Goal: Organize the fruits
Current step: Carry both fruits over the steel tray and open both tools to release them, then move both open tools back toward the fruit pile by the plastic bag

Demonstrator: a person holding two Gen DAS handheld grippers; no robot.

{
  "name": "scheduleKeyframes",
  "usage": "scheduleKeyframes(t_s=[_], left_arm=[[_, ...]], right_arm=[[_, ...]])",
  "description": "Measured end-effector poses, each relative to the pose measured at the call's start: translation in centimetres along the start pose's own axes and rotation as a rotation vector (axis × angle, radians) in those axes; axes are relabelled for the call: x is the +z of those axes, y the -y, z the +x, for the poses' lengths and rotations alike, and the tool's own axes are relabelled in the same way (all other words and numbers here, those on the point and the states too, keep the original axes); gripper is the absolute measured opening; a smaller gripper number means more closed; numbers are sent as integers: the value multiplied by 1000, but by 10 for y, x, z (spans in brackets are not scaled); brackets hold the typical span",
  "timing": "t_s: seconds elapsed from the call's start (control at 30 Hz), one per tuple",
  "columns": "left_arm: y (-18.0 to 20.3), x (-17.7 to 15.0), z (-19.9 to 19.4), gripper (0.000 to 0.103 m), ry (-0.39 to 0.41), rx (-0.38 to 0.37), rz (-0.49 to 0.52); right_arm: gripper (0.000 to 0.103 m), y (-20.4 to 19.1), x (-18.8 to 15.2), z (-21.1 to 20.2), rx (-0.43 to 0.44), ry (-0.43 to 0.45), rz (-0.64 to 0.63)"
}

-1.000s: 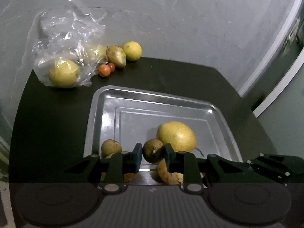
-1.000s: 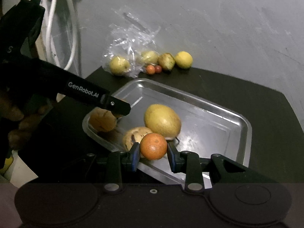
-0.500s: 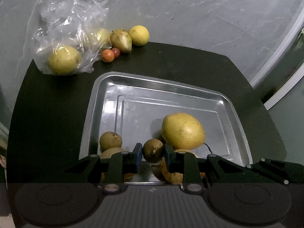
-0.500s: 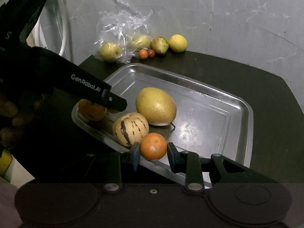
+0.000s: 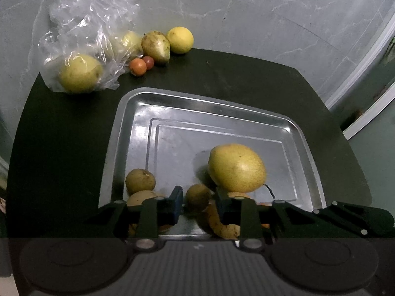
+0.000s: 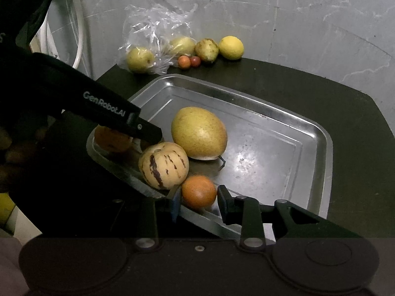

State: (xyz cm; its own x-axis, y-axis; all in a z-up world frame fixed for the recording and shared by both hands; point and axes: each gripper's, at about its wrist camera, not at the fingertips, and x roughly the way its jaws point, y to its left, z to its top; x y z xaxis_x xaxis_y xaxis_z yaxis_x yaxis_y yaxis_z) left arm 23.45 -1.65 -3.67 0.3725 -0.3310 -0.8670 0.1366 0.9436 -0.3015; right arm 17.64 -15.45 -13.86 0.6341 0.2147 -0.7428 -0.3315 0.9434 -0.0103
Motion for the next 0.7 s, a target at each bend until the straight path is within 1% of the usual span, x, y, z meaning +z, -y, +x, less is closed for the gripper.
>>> scheduleKeyframes(t_s=[0.03, 0.07, 0.13, 0.17, 0.23, 0.27, 0.3, 0.33, 0.4, 0.43, 0.5, 0.53, 0.6, 0.7], left_arm=[[-1, 0, -2, 40, 1, -8, -2], [-1, 0, -3, 42, 3, -13, -5], [-1, -1, -8, 50, 11, -26, -9], [-1, -2, -11, 52, 17, -37, -10], [-1, -2, -18, 61, 29, -52, -19], [-2, -3, -22, 63, 37, -59, -23], [-3, -2, -26, 68, 44, -63, -27], [-5, -2, -32, 74, 53, -68, -31], [-8, -2, -41, 81, 76, -75, -41], [-10, -2, -46, 84, 87, -76, -45], [-14, -3, -54, 88, 102, -71, -49], [-15, -3, -57, 92, 106, -68, -53], [-20, -4, -61, 97, 103, -58, -69], [-29, -7, -64, 99, 101, -56, -120]], right_arm=[[35, 0, 0, 0, 0, -1, 3], [36, 0, -1, 0, -1, -1, 5], [42, 0, -1, -1, -7, -1, 9], [46, 1, -2, -2, -11, 0, 11], [53, 3, -2, -5, -20, 6, 19], [59, 4, -2, -7, -24, 11, 23], [65, 5, -2, -9, -28, 15, 28], [68, 6, -2, -10, -31, 18, 34], [77, 7, -3, -14, -32, 24, 45], [79, 7, -3, -15, -32, 27, 50], [86, 6, -3, -17, -37, 30, 59], [87, 7, -3, -18, -38, 30, 62], [90, 6, -1, -21, -43, 29, 64], [96, 4, 2, -27, -49, 35, 58]])
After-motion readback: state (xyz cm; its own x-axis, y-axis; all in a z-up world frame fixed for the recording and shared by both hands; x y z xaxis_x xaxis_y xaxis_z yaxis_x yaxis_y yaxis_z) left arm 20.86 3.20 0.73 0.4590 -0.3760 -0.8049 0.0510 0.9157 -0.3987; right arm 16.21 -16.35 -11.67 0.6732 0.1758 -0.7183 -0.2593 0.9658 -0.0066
